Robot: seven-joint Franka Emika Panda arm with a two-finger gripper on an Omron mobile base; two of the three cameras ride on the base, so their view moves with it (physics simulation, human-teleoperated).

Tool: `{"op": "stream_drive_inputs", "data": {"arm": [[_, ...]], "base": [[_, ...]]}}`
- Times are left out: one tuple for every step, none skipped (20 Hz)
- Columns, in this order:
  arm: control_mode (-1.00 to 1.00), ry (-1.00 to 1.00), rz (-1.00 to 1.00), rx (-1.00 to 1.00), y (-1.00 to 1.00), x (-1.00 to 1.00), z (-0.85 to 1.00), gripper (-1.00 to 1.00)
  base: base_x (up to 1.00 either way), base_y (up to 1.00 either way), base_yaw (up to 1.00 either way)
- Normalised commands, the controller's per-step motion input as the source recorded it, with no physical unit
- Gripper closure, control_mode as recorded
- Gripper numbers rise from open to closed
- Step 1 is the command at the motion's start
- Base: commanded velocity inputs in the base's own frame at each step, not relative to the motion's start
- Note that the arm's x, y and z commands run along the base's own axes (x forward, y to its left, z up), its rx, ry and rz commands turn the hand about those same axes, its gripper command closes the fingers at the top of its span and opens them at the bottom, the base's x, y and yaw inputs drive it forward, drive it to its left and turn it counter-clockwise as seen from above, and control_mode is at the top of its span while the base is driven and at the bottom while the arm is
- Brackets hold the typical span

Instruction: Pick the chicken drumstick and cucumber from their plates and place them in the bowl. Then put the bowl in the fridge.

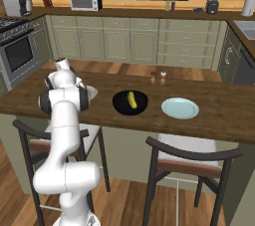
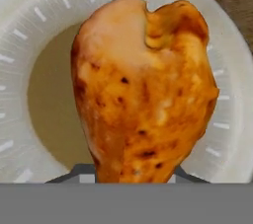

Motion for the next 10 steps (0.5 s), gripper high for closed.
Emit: {"op": "stream_drive_inputs", "data": {"arm": [[-1.0,-0.03,-0.08,0.0,-0.48,-1.0,0.0,1.0],[-1.0,-0.02,-0.07,0.0,-0.49,-1.0,0.0,1.0],[-1.0,-0.02,-0.06,0.0,-0.56,-1.0,0.0,1.0],[-1.0,-0.04,-0.05,0.0,-0.58,-1.0,-0.04,1.0],[-1.0,-0.11,-0.02,0.0,-0.64,-0.98,0.0,1.0],[-1.0,-0.21,0.0,0.0,-0.48,-0.94,0.06,1.0],[-1.0,-0.22,0.0,0.0,-0.36,-0.86,0.58,1.0],[-1.0,-0.2,0.0,0.0,-0.29,-0.69,0.81,1.0],[-1.0,-0.13,0.0,0.0,-0.27,-0.59,0.85,1.0],[-1.0,-0.12,0.0,0.0,-0.29,-0.52,0.91,1.0]], "base": [[0.0,0.0,0.0],[0.0,0.0,0.0],[0.0,0.0,0.0],[0.0,0.0,0.0],[0.0,0.0,0.0],[0.0,0.0,0.0],[0.0,0.0,0.0],[0.0,0.0,0.0],[0.0,0.0,0.0],[0.0,0.0,0.0]]}}
